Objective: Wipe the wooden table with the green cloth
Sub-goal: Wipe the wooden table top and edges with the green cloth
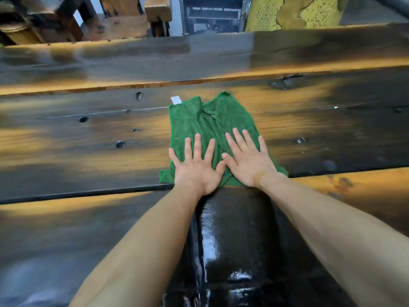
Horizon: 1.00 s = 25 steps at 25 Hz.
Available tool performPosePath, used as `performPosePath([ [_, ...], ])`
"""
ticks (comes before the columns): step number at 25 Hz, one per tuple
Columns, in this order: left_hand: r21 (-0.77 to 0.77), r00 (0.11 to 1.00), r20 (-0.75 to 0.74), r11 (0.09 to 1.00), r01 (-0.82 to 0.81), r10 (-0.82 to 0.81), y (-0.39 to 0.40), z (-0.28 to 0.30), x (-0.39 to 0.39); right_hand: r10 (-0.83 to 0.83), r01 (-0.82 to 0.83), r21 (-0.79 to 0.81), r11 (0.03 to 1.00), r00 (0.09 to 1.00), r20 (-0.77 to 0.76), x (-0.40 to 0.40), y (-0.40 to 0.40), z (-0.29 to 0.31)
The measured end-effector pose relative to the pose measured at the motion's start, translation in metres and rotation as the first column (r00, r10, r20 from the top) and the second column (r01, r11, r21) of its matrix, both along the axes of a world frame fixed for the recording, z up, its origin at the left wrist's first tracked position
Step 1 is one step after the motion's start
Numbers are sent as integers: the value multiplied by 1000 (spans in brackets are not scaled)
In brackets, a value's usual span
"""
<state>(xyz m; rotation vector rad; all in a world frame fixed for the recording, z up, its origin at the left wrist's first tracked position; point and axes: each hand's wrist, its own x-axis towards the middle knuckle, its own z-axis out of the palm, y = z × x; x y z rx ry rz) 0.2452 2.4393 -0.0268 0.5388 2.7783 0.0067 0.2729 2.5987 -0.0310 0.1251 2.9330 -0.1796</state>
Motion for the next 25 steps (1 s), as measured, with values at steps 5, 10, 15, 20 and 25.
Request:
performPosePath([
  [5,-23,999,38,1000,9,-8,-19,4,105,2,-2,-3,1000,999,39,102,-17,5],
  [10,-26,996,85,999,20,-18,-33,10,192,-21,22,-17,1000,997,78,196,-30,8],
  [15,-46,993,113,998,46,-41,-52,16,263,-32,35,-31,999,996,86,263,-43,7],
  [20,-70,990,121,994,83,-74,-67,18,322,-52,59,-59,996,992,115,333,-61,12],
  [25,-83,981,173,991,104,-88,-69,19,361,-64,72,-67,995,991,116,367,-67,3],
])
